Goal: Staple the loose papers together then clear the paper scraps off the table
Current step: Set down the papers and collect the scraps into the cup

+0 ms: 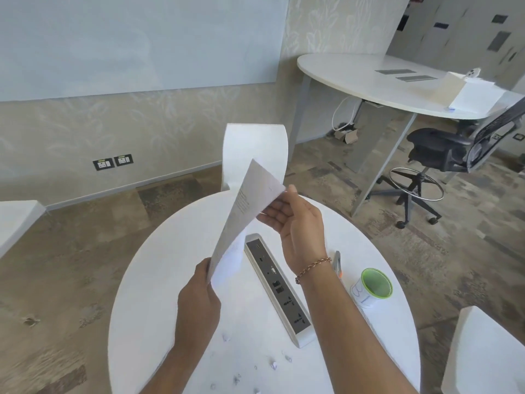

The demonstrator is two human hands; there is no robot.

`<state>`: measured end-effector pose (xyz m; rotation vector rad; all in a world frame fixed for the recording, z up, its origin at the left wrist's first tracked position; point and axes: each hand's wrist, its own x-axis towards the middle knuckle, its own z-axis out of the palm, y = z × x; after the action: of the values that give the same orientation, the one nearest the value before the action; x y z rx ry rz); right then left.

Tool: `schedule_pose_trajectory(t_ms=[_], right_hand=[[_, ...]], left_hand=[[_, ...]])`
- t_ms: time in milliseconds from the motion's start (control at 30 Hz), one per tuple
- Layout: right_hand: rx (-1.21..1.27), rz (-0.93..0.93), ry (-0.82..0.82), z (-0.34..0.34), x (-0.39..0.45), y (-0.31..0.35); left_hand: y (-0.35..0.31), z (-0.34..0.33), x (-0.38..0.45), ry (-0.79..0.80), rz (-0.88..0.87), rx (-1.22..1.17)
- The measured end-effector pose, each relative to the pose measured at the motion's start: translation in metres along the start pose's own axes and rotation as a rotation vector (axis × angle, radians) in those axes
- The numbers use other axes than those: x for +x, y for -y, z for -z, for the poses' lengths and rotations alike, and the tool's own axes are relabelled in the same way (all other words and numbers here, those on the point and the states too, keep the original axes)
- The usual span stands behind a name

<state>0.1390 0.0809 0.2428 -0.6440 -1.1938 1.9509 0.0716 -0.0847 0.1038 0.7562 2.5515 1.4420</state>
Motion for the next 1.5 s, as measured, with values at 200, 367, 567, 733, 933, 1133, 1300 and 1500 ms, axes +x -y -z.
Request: schedule_pose_trajectory(t_ms=[200, 367, 567, 733, 933, 1133, 1300, 1500], right_hand=[[-0.328, 0.038, -0.247, 0.028, 0.017, -0.045], [-0.678, -0.252, -0.176, 0.06, 0.022, -0.11], [-0.558, -0.46, 0.066, 0.072, 0.011, -0.164], [-0.493, -0.562, 0.176, 0.073, 0.004, -0.185], [-0.57, -0.553, 0.068, 0.06, 0.023, -0.209], [-0.59, -0.549, 0.045, 0.047, 0.055, -0.233], [-0.63, -0.538, 0.012, 0.039, 0.081, -0.256], [-0.84, -0.459, 0.01, 0.039, 0.106, -0.278]], left_hand=[[0.019, 0.014, 0.013, 0.114, 0.308, -0.474], [0.053, 0.029, 0.025, 0.215, 0.452, -0.689], [0.085, 0.034, 0.045, 0.267, 0.565, -0.767], [0.114, 0.033, 0.066, 0.271, 0.62, -0.768], [0.15, 0.019, 0.075, 0.068, 0.624, -0.549], [0.152, 0.012, 0.07, -0.167, 0.291, -0.079], [0.134, 0.003, 0.07, -0.086, 0.186, -0.107], [0.12, -0.004, 0.069, -0.019, 0.104, -0.022]])
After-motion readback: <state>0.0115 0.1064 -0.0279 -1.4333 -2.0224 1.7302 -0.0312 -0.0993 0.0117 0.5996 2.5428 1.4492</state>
